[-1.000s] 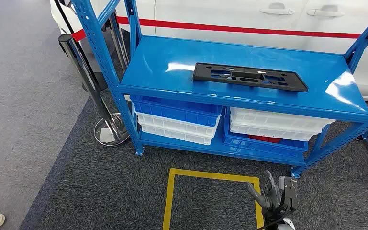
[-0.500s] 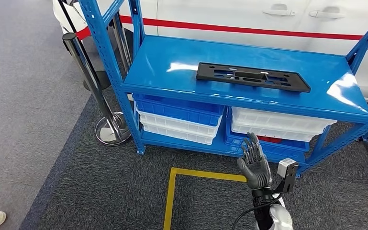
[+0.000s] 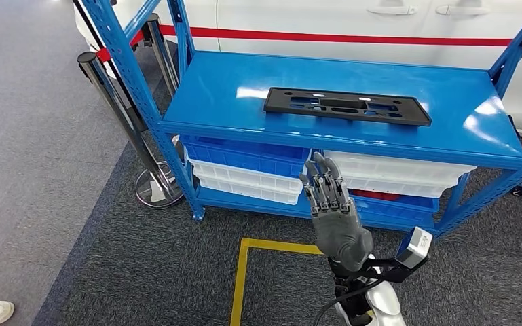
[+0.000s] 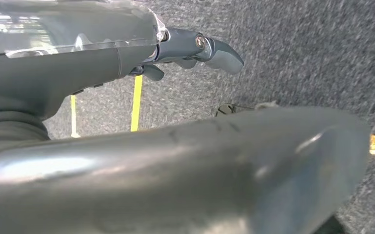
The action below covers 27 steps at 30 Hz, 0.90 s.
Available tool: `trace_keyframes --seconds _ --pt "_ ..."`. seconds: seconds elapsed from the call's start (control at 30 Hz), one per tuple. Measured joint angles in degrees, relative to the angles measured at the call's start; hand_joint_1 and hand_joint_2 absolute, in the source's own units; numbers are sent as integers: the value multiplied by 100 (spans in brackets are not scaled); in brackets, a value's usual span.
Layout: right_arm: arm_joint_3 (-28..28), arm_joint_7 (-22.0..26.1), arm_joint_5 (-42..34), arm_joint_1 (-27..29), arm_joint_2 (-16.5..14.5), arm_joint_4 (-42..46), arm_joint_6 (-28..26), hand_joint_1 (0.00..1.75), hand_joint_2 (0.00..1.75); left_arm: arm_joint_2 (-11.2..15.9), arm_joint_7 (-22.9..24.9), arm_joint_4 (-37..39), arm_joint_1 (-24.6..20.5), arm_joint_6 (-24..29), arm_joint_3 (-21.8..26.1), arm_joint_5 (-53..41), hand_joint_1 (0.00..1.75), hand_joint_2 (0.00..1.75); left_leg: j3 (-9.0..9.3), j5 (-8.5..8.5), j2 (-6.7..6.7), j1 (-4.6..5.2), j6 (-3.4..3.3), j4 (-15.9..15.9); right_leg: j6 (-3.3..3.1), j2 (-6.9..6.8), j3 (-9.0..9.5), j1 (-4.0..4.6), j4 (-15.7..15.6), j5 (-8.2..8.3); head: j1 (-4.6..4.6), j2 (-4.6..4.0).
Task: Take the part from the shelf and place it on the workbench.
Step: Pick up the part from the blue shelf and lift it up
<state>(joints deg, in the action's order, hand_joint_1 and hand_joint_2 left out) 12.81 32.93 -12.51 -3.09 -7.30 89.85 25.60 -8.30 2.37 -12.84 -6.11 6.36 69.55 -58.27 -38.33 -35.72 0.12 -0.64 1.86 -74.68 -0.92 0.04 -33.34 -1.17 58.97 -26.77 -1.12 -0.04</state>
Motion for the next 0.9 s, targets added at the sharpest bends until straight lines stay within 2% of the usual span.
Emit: trace_keyframes --seconds 0.03,0.1,0.17,0.2,0.27,0.33,0.37,0.4,0.47,0.5,0.53,0.57,0.63,0.67,0.7,0.8,0.87,0.9 --pt "119 23 -75 -1 0 130 92 0 0 -6 12 5 0 29 10 -31 0 0 17 119 0 0 -4 68 -1 3 9 2 1 -2 0 0" --pt "340 53 -224 -25 0 386 282 0 0 -13 39 12 -9 111 20 -107 0 0 325 556 0 0 -33 786 7 11 34 1 2 -12 1 0" --pt "569 56 -377 -83 0 620 486 0 0 -24 54 17 -28 203 29 -184 0 0 616 810 -4 19 -75 1467 45 23 31 21 12 -18 2 0" --pt "687 55 -459 -118 0 719 601 0 0 -32 56 20 -36 238 38 -214 0 0 668 831 -9 30 -98 1610 72 26 18 30 12 -13 3 0" --pt "890 55 -615 -179 0 874 833 0 0 -46 44 28 -41 251 70 -231 0 0 667 833 -18 37 -156 1642 135 28 5 40 -2 8 7 0" --pt "1019 57 -736 -218 0 991 1027 0 0 -50 10 39 -42 191 126 -188 0 0 676 875 -18 17 -239 1690 192 23 -19 33 76 -70 9 0" --pt "1061 60 -774 -236 0 1034 1093 0 0 -52 -10 43 -47 155 152 -162 0 0 680 896 -16 6 -279 1715 216 21 -93 33 253 -195 10 0" --pt "1093 62 -794 -248 0 1063 1133 0 0 -54 -25 45 -52 131 170 -146 0 0 680 909 -12 7 -306 1726 232 19 -231 29 563 -379 11 0" --pt "1131 63 -802 -259 0 1082 1157 0 0 -55 -35 46 -54 115 185 -158 0 0 664 915 -8 25 -331 1723 251 18 -594 33 1333 -722 11 0" --pt "1138 62 -795 -259 0 1082 1155 0 0 -56 -34 46 -53 113 187 -180 0 0 662 915 -7 35 -336 1719 252 18 -710 33 1574 -770 11 0" --pt "1141 57 -785 -260 0 1082 1147 0 0 -56 -31 47 -52 112 188 -206 0 0 663 913 -9 44 -338 1715 243 18 -722 35 1589 -698 11 0" --pt "1144 51 -777 -264 0 1082 1137 0 0 -57 -25 48 -53 112 188 -226 0 0 671 910 -14 52 -338 1711 223 17 -623 38 1379 -529 12 0" --pt "1149 34 -777 -279 0 1083 1112 0 0 -63 -8 50 -58 111 188 -256 0 0 686 895 -26 74 -327 1702 156 15 -244 62 601 -142 11 0" --pt "1149 30 -783 -288 0 1084 1101 0 0 -67 1 51 -62 111 188 -261 0 0 682 886 -31 87 -310 1695 126 12 -93 75 277 -35 10 0" --pt "1149 27 -791 -293 1 1084 1089 0 0 -69 8 53 -63 111 188 -265 0 0 674 878 -33 96 -289 1689 103 12 -7 90 73 7 10 0" --pt "1150 37 -802 -295 6 1083 1064 0 0 -70 24 55 -65 110 188 -270 0 0 664 860 -32 96 -210 1688 56 21 25 82 -52 10 9 0" --pt "1155 44 -806 -298 7 1081 1064 0 0 -68 30 55 -68 105 188 -282 0 0 579 713 -33 90 -150 1474 6 10 60 45 -97 23 -1 0" --pt "1159 46 -807 -299 7 1078 1065 0 0 -67 31 55 -67 98 188 -289 0 0 445 557 -33 76 -118 1188 -15 1 75 35 -111 24 -7 -1"
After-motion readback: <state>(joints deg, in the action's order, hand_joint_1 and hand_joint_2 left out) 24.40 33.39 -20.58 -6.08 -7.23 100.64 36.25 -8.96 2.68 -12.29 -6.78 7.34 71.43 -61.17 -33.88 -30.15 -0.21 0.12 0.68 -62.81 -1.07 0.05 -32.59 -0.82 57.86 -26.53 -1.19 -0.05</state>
